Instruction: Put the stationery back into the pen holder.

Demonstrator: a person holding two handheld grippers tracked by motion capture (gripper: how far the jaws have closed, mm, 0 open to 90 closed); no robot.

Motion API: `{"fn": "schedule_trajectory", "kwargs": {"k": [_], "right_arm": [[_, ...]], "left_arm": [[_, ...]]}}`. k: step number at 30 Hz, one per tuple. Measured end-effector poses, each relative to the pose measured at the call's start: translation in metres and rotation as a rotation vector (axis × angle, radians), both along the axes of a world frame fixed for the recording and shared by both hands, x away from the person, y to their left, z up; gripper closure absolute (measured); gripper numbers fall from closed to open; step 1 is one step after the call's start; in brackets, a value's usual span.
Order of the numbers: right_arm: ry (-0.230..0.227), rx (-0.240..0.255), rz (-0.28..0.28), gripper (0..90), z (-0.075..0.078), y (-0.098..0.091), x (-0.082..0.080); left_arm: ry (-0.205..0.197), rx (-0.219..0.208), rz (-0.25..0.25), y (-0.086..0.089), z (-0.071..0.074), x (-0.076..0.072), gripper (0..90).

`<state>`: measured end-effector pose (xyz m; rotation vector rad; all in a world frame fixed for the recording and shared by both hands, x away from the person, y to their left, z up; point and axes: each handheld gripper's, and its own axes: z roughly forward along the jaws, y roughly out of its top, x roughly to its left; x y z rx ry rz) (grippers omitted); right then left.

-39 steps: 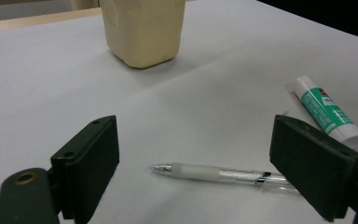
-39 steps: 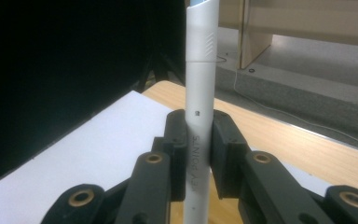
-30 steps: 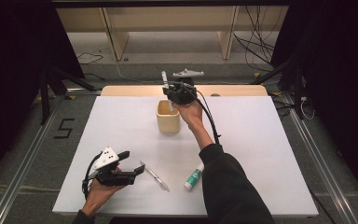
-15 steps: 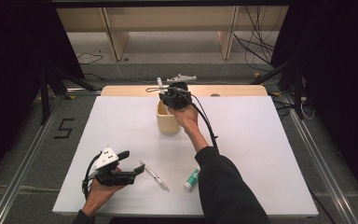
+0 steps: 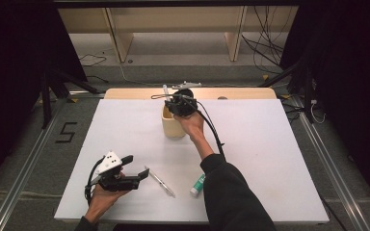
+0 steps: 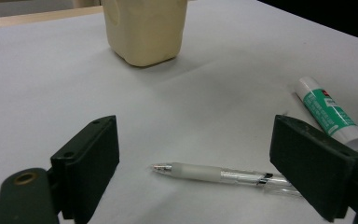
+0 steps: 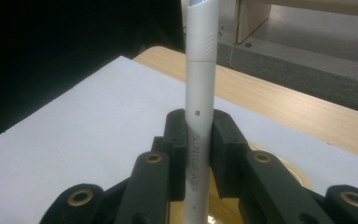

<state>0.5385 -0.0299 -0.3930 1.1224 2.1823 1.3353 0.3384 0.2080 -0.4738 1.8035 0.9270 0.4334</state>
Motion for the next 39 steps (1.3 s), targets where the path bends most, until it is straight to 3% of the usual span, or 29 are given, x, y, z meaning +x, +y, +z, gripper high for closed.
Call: {"fn": "schedule_trajectory", "kwargs": {"k": [6,10,16,25,39], "right_arm": [[0.006,-0.006,0.0,75.9,-0.002,0.0,-0.001],[0.018,0.0,0.004,60.8,0.001,-0.001,-0.003],[0.006,0.0,0.031,46.5,0.012,-0.012,-0.014],[-0.02,0.003,0.054,40.0,0.02,-0.047,-0.038],[-0.044,0.02,0.082,34.8,0.008,-0.094,-0.081]], "left_arm": [[-0.002,-0.004,0.006,0.0,0.0,0.0,15.7],[-0.002,-0.003,0.007,0.001,0.0,0.0,15.7],[0.005,-0.003,0.009,0.001,0.0,0.0,15.6],[0.014,0.007,0.012,0.0,-0.001,0.001,15.6],[0.028,0.011,0.011,-0.001,0.001,0.001,15.6]]}}
